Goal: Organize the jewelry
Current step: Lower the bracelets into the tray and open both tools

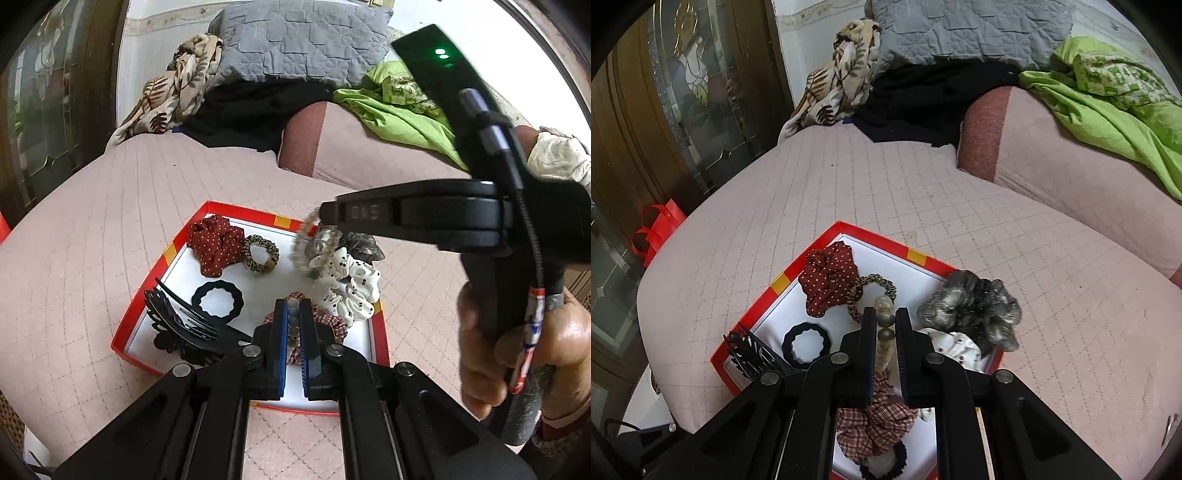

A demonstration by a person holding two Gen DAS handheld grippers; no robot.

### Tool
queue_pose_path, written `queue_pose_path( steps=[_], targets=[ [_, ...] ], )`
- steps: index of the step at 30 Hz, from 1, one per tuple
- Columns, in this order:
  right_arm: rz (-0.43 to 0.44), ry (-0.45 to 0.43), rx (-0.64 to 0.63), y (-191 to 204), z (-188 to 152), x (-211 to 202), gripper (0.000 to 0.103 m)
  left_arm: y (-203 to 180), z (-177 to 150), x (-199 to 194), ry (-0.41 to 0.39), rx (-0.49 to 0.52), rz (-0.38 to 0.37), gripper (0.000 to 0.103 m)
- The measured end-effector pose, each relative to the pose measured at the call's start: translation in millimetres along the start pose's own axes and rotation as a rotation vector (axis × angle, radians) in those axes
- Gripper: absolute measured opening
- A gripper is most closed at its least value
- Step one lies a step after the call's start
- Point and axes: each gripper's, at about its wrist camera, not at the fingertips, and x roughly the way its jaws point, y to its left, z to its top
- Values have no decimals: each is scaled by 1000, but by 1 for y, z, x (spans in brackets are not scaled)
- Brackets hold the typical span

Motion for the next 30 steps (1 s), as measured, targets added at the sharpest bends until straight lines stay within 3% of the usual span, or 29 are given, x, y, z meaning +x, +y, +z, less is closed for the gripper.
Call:
queue_pose_path(
  steps=[23, 26, 30],
  targets=[
    [5, -13, 33, -7, -7, -18, 11, 9, -1, 7, 20, -1, 71, 5],
    [13, -11, 38, -9, -12, -22, 11, 25, 7, -2, -20, -24, 112, 5],
    [17, -2, 33, -11, -24, -32, 11, 64, 17, -16, -55, -135, 131, 5]
  ],
)
